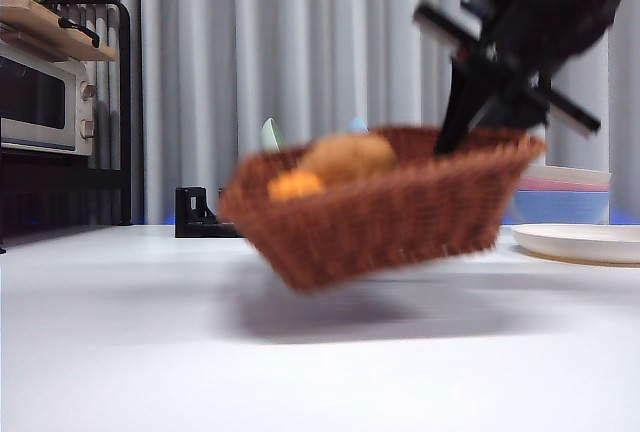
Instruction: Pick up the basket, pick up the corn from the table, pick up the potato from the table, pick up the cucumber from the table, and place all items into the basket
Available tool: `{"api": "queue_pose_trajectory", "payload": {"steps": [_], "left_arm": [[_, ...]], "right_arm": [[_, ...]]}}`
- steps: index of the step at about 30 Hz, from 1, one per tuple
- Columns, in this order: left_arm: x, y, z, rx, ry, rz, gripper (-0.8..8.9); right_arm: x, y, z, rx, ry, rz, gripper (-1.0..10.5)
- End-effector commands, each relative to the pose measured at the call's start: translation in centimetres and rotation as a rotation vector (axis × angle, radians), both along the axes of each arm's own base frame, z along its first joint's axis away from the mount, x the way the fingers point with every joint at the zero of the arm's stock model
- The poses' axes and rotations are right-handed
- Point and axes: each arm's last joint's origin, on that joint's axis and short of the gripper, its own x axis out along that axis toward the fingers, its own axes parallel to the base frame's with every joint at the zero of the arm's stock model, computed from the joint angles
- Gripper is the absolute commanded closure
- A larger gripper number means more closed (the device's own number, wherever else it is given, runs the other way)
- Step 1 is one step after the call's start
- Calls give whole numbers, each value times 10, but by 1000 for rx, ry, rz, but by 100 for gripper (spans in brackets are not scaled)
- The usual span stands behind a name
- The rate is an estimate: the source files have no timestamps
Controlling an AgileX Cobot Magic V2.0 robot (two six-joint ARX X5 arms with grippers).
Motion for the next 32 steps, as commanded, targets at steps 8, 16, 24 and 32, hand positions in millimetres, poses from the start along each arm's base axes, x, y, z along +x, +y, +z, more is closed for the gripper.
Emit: {"api": "queue_pose_trajectory", "payload": {"steps": [8, 16, 24, 32], "left_arm": [[-33, 34, 16, -44, -72, -3, 185], [-35, 35, 13, 2, -63, -10, 185], [-28, 42, 3, 201, -76, 235, 654], [-7, 48, -12, 374, -64, 444, 822]], "right_arm": [[17, 7, -38, 20, 142, 5, 868], [11, -8, -24, 4, 131, -16, 443], [-16, -34, 42, 15, -149, -21, 638], [-61, -54, 98, -200, -477, -77, 957]]}}
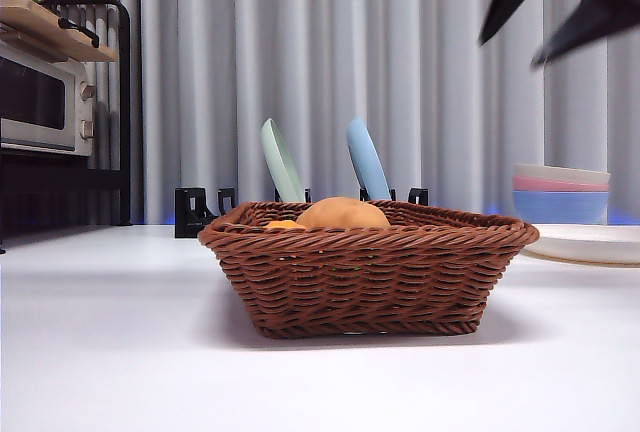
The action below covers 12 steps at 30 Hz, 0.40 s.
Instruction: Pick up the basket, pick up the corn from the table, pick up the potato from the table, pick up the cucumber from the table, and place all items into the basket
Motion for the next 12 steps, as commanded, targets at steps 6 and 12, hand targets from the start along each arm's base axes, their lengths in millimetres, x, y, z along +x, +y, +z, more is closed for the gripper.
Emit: {"api": "queue_pose_trajectory", "payload": {"steps": [6, 12], "left_arm": [[10, -1, -33, -63, -126, -63, 822], [2, 6, -108, -108, -207, -79, 822]], "right_arm": [[-40, -15, 40, -146, -273, -30, 958], [-81, -24, 45, -94, -439, -39, 958]]}}
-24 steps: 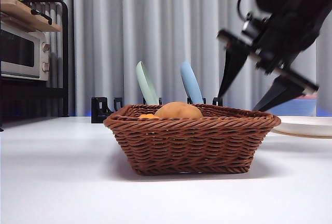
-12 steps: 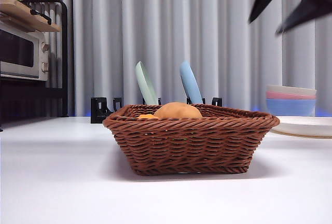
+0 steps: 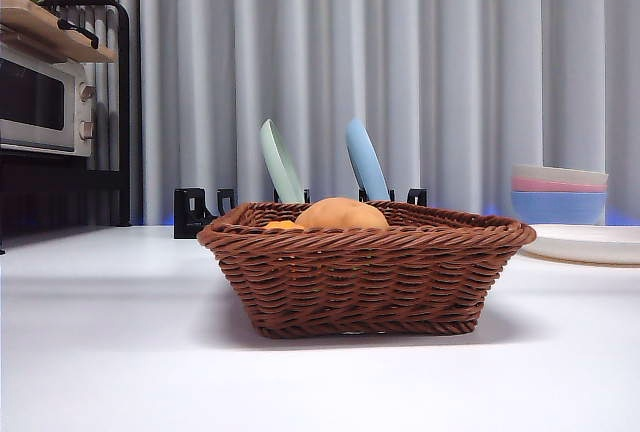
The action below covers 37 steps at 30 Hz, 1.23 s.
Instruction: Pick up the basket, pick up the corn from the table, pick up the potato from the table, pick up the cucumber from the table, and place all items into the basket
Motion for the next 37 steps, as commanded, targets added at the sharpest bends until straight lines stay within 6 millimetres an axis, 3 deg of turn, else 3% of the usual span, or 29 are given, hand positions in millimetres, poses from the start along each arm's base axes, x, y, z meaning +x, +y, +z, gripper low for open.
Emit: {"api": "queue_pose_trajectory", "payload": {"steps": [1, 6, 8, 10, 18, 22, 26, 30, 37], "left_arm": [[-3, 3, -52, 26, 3, -2, 822], [-29, 21, -118, -74, 4, -49, 821], [-36, 26, -123, -141, 26, -44, 818], [-38, 28, -124, -141, 36, -43, 817], [-34, 24, -127, -122, 63, -42, 817], [-34, 26, -131, -25, 77, -29, 817], [-45, 38, -141, -61, 94, -20, 817], [-48, 54, -169, -121, 28, -11, 817], [-43, 77, -235, -223, -97, 54, 817]], "right_arm": [[-19, -4, -17, -2, -46, 6, 958], [-61, -15, -71, 63, -88, 12, 957], [-69, -18, -81, 163, -13, -31, 946], [-70, -21, -82, 188, 4, -129, 946], [-70, -21, -85, 175, 36, -135, 946], [-70, -21, -85, 175, 36, -136, 946], [-70, -21, -85, 175, 36, -135, 946], [-70, -21, -85, 175, 37, -136, 946], [-70, -21, -85, 175, 37, -136, 945]]}}
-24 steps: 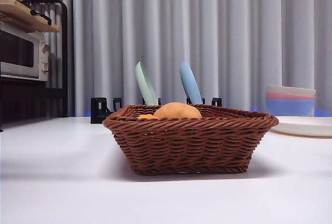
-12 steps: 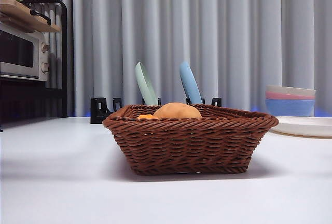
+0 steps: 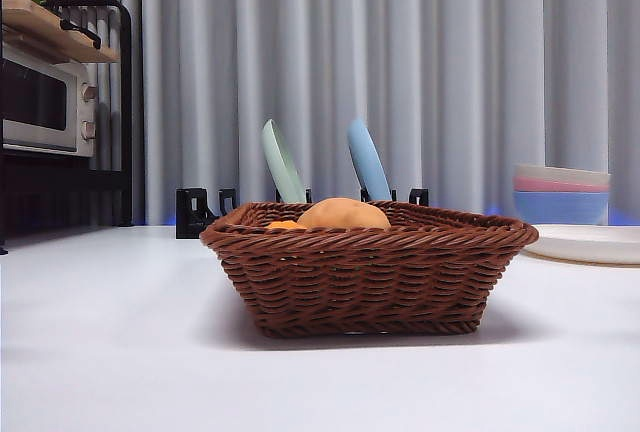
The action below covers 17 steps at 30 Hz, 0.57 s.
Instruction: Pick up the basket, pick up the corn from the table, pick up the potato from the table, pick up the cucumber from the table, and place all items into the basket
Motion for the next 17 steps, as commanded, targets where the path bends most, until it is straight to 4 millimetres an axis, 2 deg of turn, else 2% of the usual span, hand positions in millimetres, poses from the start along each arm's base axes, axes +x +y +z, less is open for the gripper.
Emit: {"api": "queue_pose_trajectory", "payload": {"steps": [1, 7, 12, 17], "left_arm": [[2, 7, -26, -40, -5, -5, 817], [0, 12, -57, -41, 72, -38, 817], [0, 15, -68, -11, 145, -3, 817], [0, 17, -68, 0, 143, 57, 817]], "right_arm": [[0, 0, 0, 8, -3, -4, 946], [0, 0, 0, 8, -3, -4, 946], [0, 0, 0, 8, -4, -4, 945], [0, 0, 0, 8, -3, -4, 946]]}}
